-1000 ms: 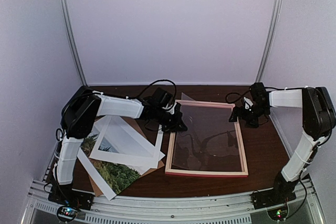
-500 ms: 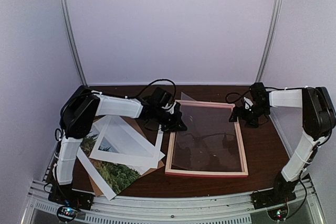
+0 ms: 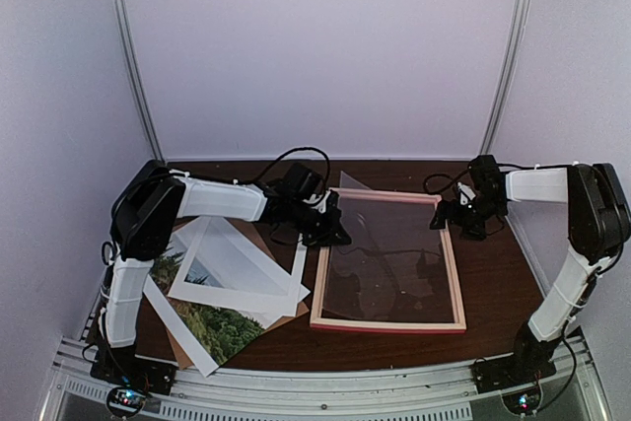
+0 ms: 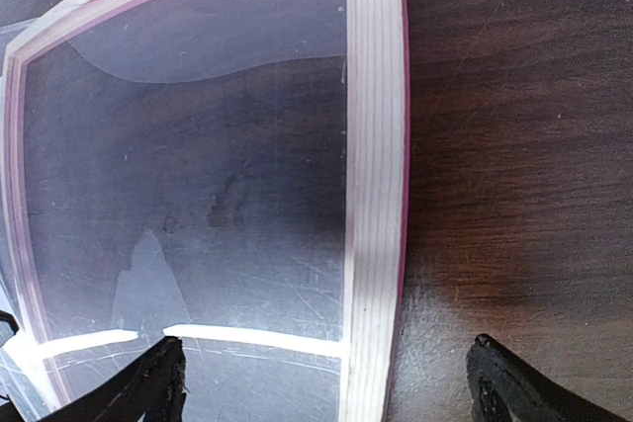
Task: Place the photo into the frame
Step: Place the glass panel in the frame body.
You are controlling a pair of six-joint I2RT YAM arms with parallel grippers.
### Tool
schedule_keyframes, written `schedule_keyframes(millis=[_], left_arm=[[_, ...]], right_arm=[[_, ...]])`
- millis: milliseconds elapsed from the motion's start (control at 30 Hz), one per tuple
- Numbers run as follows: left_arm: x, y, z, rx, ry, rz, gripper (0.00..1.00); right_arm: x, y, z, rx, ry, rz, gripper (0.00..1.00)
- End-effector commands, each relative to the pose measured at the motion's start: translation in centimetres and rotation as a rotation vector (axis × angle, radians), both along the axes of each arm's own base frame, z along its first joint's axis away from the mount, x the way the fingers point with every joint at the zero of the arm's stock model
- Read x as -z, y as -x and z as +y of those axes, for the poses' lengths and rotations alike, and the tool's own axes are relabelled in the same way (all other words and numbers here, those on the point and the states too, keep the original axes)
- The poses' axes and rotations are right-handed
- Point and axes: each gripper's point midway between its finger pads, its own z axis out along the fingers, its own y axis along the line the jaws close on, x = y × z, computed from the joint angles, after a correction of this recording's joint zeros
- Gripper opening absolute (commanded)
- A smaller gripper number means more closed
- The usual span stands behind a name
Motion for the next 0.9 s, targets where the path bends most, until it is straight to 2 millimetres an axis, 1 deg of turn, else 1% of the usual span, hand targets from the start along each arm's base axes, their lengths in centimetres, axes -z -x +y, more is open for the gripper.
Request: schedule_keyframes(millis=[0, 200, 433, 700, 867], left_arm=[[-1.8, 0.3, -0.1, 0.026, 0.032, -0.033, 0.00], [-1.5, 0.8, -0.7, 0.041, 0.039, -0.028, 0.00], [-1.3, 1.0, -1.1, 0.049, 0.042, -0.022, 0.00], [-1.1, 1.3, -1.5, 0.057, 0.043, -0.017, 0.00], [-1.0, 1.3, -1.7, 0.061, 0.044, -0.014, 0.01]], right_arm=[[-1.0, -0.2, -0.3, 0.015, 0.019, -0.034, 0.98], [-0.9, 0.0, 0.0, 0.012, 0.001, -0.031, 0.98], [-1.8, 0.3, 0.8, -0.020, -0.021, -0.059, 0.97], [-2.9, 0.5, 4.0, -0.126, -0.027, -0.089, 0.97], [-2.8, 0.4, 6.5, -0.192, -0.041, -0.087, 0.96]])
